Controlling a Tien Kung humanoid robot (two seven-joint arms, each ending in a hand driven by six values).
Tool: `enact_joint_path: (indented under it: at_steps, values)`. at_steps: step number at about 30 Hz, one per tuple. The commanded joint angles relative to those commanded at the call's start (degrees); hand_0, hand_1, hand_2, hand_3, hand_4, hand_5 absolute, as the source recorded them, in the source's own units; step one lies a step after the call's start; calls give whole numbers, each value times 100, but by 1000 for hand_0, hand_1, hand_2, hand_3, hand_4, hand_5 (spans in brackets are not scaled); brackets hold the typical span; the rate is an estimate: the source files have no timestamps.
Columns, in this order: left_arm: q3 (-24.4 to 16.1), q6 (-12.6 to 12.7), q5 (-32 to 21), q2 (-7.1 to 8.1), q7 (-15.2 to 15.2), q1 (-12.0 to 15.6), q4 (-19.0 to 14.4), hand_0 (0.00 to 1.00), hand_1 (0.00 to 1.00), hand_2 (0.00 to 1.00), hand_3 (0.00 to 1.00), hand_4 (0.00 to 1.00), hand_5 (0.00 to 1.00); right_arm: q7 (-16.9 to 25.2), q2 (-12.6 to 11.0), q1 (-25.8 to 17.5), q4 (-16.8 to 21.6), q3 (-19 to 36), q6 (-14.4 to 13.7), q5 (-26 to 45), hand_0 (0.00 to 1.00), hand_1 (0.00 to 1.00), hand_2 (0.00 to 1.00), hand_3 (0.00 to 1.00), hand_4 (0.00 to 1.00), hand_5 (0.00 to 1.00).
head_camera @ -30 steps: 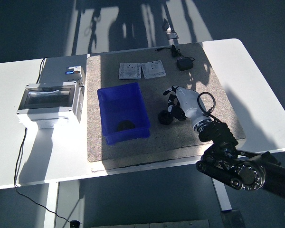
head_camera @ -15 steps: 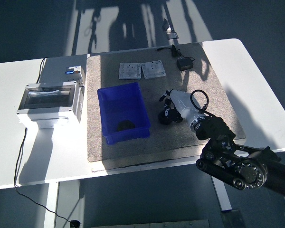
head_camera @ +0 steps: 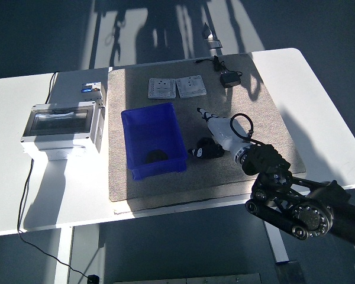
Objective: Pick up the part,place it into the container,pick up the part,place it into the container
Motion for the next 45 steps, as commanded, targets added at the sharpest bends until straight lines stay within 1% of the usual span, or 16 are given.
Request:
enact_joint_path:
  at_steps: [4,5,10,11,14,16,17,22,23,28,29,34,35,37,42,45]
  values:
    - [1,-1,18,0,1,-15,0,703,695,658,422,848,998,-29,103,146,-364,-318,25,246,657,755,864,961,998,569]
    - [3,0,15,1,1,-16,0,703,695,658,423,844,998,-45,114,162,-413,-361,27,278,642,712,791,833,939,545]
    - [1,0,17,8,-5,-21,0,703,695,658,423,844,998,-119,141,205,-553,-440,51,218,642,712,791,833,939,545]
    - [2,0,17,10,-7,-23,0,703,694,658,423,845,998,-123,143,209,-564,-447,71,175,553,582,525,686,582,314]
    - [6,0,12,13,-16,-25,0,703,694,658,423,845,998,-151,148,205,-583,-473,206,2,553,582,525,686,582,314]
    - [7,-1,14,15,-22,-25,0,703,694,658,423,845,998,-165,148,200,-580,-473,243,-89,553,582,525,686,582,314]
    - [9,-1,13,16,-26,-24,0,703,694,658,424,843,998,-172,148,200,-577,-468,254,-129,491,467,405,630,118,13]
    - [17,-11,29,25,-36,-31,0,703,694,658,424,843,998,-235,110,236,-529,-413,325,-302,491,467,405,630,118,13]
    - [15,-18,47,27,-37,-36,0,703,694,658,425,841,998,-248,100,242,-524,-399,345,-318,430,333,403,616,74,11]
    - [12,-34,92,31,-43,-47,0,703,694,658,425,841,998,-287,62,246,-501,-329,409,-409,430,333,403,616,74,11]
    - [13,-34,91,31,-44,-47,0,703,694,659,425,838,998,-288,57,247,-497,-315,412,-425,411,281,406,610,61,10]
    - [16,-31,94,32,-50,-47,0,703,694,659,425,838,998,-221,8,270,-496,-197,307,-514,411,281,406,610,61,10]
    - [18,-30,95,32,-52,-48,0,703,694,659,426,835,998,-184,-4,279,-502,-173,238,-523,390,253,413,611,57,4]
    - [23,-27,97,34,-57,-48,0,703,694,659,426,835,998,-113,-21,294,-511,-144,100,-523,390,253,413,611,57,4]
    - [20,-22,117,45,-76,-39,0,703,694,659,428,833,998,121,-15,398,-438,-132,-373,-462,388,256,414,602,59,4]
    - [9,-10,117,52,-93,-33,0,703,694,659,428,833,998,380,111,562,-295,-150,-747,-363,388,256,414,602,59,4]
